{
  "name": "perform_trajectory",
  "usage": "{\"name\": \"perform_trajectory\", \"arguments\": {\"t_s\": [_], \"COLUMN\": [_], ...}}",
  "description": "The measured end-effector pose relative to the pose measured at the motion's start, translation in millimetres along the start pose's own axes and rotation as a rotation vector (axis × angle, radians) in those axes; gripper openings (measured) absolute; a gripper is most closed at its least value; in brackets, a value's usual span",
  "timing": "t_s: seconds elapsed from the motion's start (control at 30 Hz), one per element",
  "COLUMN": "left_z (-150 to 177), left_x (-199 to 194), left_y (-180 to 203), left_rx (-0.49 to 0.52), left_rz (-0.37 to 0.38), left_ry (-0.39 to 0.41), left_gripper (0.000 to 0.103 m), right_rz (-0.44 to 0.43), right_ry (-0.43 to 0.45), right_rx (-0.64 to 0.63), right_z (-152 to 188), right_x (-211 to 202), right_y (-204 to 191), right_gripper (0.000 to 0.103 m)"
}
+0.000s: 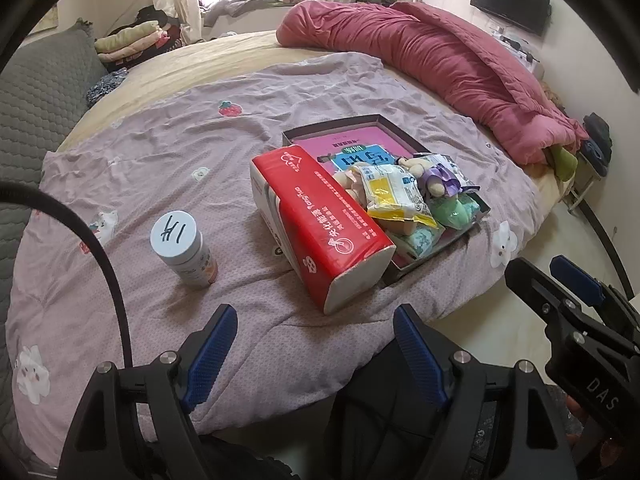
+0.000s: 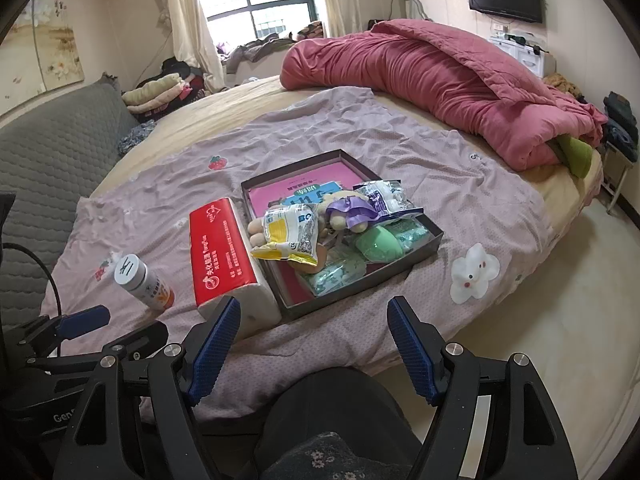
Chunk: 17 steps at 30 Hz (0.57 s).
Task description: Organize soft objects
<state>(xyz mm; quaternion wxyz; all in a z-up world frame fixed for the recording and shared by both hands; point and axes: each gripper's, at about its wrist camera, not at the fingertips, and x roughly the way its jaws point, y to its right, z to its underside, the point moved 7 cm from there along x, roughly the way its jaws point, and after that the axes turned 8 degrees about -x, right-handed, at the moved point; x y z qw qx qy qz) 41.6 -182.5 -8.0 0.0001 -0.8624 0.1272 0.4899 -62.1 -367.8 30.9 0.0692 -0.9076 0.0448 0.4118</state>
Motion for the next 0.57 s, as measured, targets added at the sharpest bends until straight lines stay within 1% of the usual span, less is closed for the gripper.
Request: {"name": "perform_trajectory", "arguments": {"t_s": [0.13, 0.3, 0.4, 0.47, 0.57], "left_z": [-0.8, -0.4, 0.2, 2.0, 4.5], "left_x": [-0.8, 0.3, 2.9, 5.7, 10.1], "left_y": [-3.4, -6.9, -6.9, -8.4, -10.5], "left_rx": [-0.007, 0.000, -0.001, -0.005, -0.016], "left_rz": [-0.008, -0.046, -0.041, -0.051, -0.029], "left_ry": [-0.004, -0.002, -0.010, -0.017, -0.033], "left_gripper": [0.080, 0.080, 0.080, 0.080, 0.080], "right_rz": [0.002, 0.008, 0.008, 0.007, 0.005], "right_ry": [0.002, 0.013, 0.018, 0.018, 0.023], "right_rx": [-0.002, -0.015, -0.020, -0.018, -0.027], "right_z": [0.3, -1.0, -2.0, -2.1, -2.8], "right_x": [0.5, -0.2, -0.7, -1.2, -1.4], "right_y": [-0.2, -0.3, 0.0, 0.2, -0.9], "right_gripper": [0.077, 0.077, 0.077, 0.077, 0.077]}}
